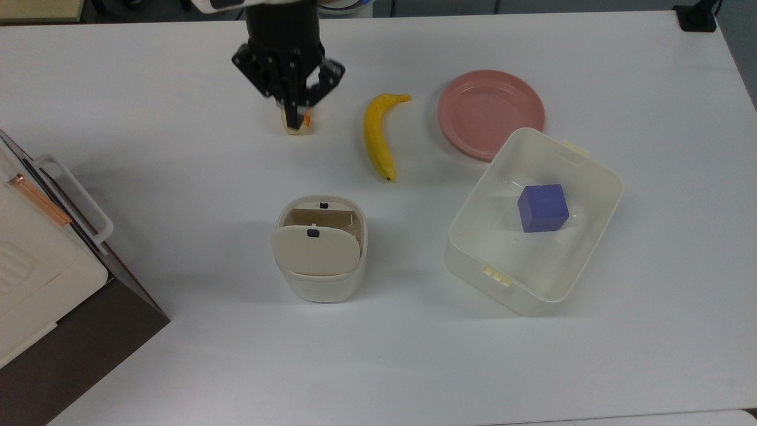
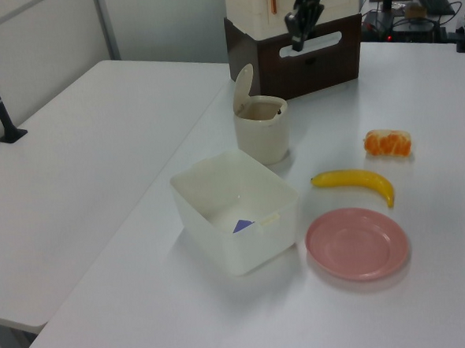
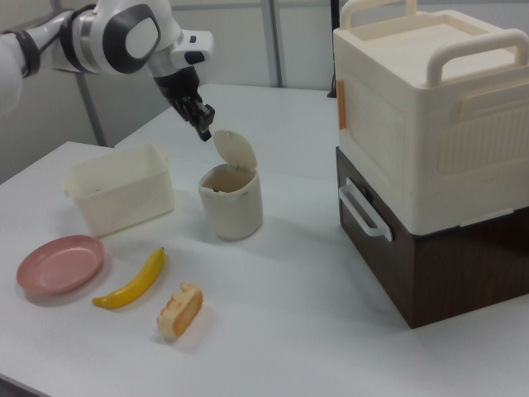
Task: Close the trash can
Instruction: 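Move the gripper down to the open lid of the cream trash can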
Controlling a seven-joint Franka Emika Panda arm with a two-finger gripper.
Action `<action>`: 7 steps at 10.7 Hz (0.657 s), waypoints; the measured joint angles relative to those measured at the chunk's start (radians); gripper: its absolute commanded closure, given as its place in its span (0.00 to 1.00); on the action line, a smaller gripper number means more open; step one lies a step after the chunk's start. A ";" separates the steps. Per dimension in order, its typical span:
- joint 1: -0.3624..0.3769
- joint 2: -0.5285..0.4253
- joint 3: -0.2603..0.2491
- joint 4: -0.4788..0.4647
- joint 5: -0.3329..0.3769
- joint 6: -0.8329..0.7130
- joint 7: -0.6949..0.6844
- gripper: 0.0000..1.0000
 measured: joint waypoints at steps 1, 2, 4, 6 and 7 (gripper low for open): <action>0.009 0.028 0.000 0.010 -0.023 0.075 0.067 1.00; 0.013 0.053 0.000 0.016 -0.050 0.155 0.134 1.00; 0.013 0.109 0.000 0.046 -0.118 0.271 0.267 1.00; 0.012 0.160 -0.002 0.101 -0.135 0.331 0.341 1.00; 0.012 0.188 -0.004 0.127 -0.137 0.374 0.370 1.00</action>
